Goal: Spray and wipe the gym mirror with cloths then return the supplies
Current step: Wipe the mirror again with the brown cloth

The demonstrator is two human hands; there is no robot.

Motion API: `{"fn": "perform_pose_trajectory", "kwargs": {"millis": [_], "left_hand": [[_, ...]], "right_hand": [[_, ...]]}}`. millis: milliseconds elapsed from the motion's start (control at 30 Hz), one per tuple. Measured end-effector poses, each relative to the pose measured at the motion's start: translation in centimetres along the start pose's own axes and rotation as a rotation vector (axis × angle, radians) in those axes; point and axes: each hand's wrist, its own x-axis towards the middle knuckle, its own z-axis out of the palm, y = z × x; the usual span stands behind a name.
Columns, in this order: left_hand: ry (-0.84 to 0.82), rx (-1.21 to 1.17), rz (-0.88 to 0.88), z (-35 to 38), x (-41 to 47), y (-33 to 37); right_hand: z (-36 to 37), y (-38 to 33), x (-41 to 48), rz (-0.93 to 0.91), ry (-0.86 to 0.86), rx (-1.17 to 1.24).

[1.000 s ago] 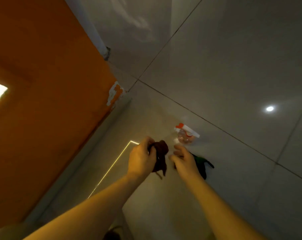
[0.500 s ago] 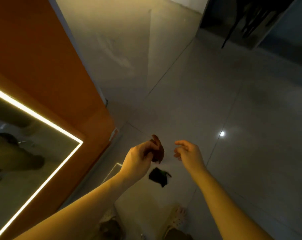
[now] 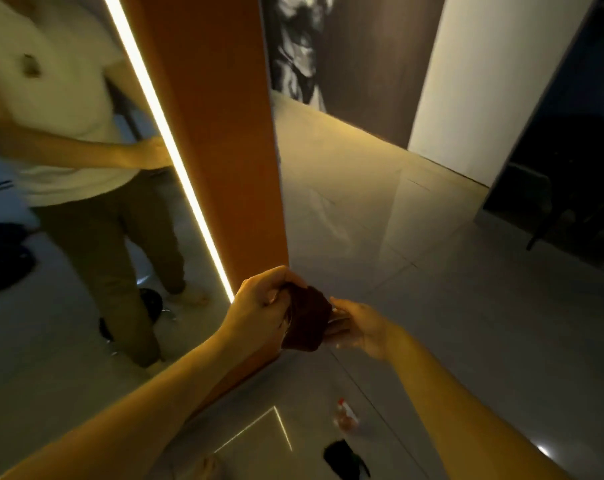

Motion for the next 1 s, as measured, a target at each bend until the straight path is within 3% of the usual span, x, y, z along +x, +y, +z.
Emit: {"fn": "perform_pose_trajectory", "kwargs": {"millis": [133,233,467,533,633,767,1000], "left_hand": [[0.181,0.026,0.02,-4.4,-1.2,2.2],[0.407,0.129,0.063,-8.0,-2.0,3.5],[0.606,-0.08,-0.065,-15.1,-4.8,3.8],[0.645,-0.173,-0.085,-17.1,-5.5,3.9],[0.666,-0.283,-0.116,-20.5,-6.4,4.1],[0.599,-0.477,-0.193,-25.8,-7.2,4.1],[0.406,-0.771,-0.19,-35.4,-9.2,4.0]], "right_hand": [[3.1,-3.5,-0.9,-0.132,-0.141,-0.043],[5.0,-6.4,-1.6,-0.218,-0.219,-0.005],[10.6,-14.4,-4.6,-0.392,-0.29,0.037],[12.6,-16.3,-5.3,-0.366,-0.295,0.114],[16.3,-18.7,-5.7,-0.286,-0.255,0.133],[21.7,-20.8,-5.5,-0.311,-0.252,0.021],[31.9,-21.1,-5.6,-0.175,-0.411,-0.113]]}}
